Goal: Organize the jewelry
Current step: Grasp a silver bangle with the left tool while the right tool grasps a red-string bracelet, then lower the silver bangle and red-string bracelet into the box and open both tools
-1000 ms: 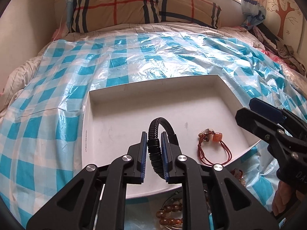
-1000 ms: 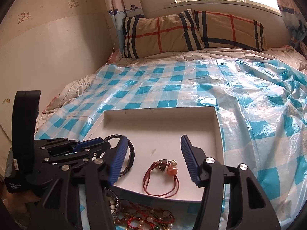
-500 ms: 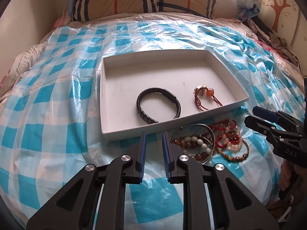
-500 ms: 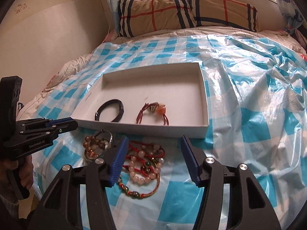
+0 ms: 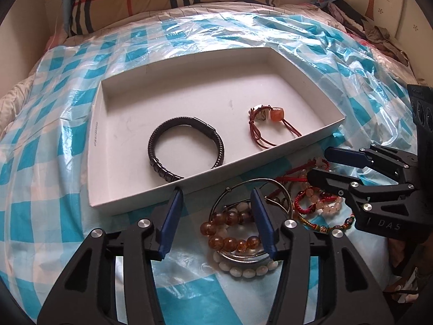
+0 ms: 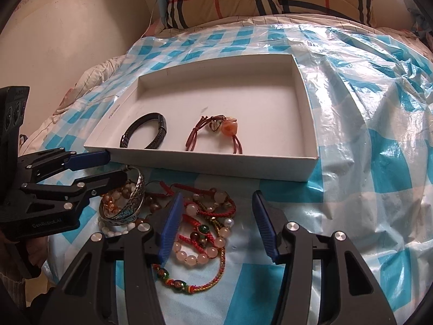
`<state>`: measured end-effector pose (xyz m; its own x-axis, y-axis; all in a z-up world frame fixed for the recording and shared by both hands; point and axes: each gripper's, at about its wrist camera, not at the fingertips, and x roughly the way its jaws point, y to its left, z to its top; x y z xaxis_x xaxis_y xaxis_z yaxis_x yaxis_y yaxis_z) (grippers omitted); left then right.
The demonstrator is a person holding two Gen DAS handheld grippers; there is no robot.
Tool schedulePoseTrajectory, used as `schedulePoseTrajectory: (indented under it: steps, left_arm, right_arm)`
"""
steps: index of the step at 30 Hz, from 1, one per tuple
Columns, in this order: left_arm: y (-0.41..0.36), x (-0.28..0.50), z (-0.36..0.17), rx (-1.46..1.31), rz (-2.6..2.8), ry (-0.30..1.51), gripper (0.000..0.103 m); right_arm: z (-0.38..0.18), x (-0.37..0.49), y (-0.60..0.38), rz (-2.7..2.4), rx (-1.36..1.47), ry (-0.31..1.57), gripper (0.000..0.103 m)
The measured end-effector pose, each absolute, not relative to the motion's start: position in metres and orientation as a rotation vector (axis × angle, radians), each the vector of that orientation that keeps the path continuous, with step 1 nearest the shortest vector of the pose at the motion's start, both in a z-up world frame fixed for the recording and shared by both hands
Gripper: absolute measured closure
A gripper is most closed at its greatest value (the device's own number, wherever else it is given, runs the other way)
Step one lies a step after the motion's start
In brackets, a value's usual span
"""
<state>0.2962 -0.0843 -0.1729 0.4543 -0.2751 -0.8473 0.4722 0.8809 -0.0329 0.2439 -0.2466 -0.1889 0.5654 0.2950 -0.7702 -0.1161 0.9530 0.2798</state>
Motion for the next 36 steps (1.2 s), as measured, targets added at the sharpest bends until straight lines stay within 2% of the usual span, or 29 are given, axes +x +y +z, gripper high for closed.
schedulePoseTrajectory:
  steps: [1,2,3,6,10,11,20,22,23,24,26,29,30,31,32,36]
  left_arm:
    - [-0.085,0.298,-0.177,0.208,-0.477,1.008,0.054]
    - [-0.085,0.299,-0.178,0.194,-0.491,1.011,0.058]
    - [-0.085,0.298,-0.178,0.179,-0.503,1.010,0.078]
    - [-0.080,0.293,-0.173,0.173,-0.501,0.996,0.090]
    - [-0.066,0.278,-0.164,0.132,-0.505,0.998,0.096]
    - [-0.061,0.274,-0.161,0.118,-0.506,0.999,0.102]
    - [-0.036,0.245,-0.143,0.120,-0.481,1.003,0.102]
    - [-0.040,0.255,-0.144,0.120,-0.485,1.007,0.097]
    - [-0.043,0.261,-0.145,0.122,-0.486,1.000,0.086]
    - [-0.047,0.266,-0.146,0.130,-0.488,0.991,0.067]
    - [-0.059,0.276,-0.150,0.161,-0.504,0.971,0.047]
    - [-0.076,0.291,-0.162,0.200,-0.519,0.986,0.047]
    - [-0.079,0.296,-0.167,0.196,-0.531,1.001,0.048]
    - [-0.082,0.299,-0.173,0.191,-0.546,1.022,0.056]
    - [-0.084,0.302,-0.178,0.189,-0.558,1.048,0.085]
    - [-0.079,0.291,-0.174,0.173,-0.584,1.037,0.094]
  right_arm:
    - [-0.190,0.244,-0.246,0.253,0.207,0.944,0.065]
    - [-0.190,0.243,-0.245,0.255,0.205,0.940,0.076]
    - [-0.188,0.242,-0.245,0.256,0.205,0.934,0.086]
    - [-0.184,0.234,-0.246,0.259,0.214,0.920,0.093]
    - [-0.179,0.218,-0.249,0.258,0.236,0.908,0.093]
    - [-0.177,0.213,-0.250,0.257,0.244,0.904,0.093]
    - [-0.163,0.187,-0.258,0.256,0.260,0.886,0.093]
    - [-0.161,0.186,-0.260,0.250,0.260,0.878,0.093]
    - [-0.160,0.186,-0.261,0.248,0.260,0.875,0.093]
    - [-0.160,0.187,-0.262,0.244,0.260,0.872,0.093]
    - [-0.161,0.188,-0.264,0.236,0.263,0.872,0.093]
    - [-0.167,0.190,-0.267,0.232,0.271,0.887,0.093]
    - [-0.170,0.191,-0.267,0.232,0.273,0.894,0.093]
    - [-0.173,0.192,-0.267,0.233,0.275,0.901,0.093]
    - [-0.176,0.192,-0.266,0.233,0.277,0.907,0.093]
    - [-0.180,0.189,-0.265,0.236,0.288,0.913,0.093]
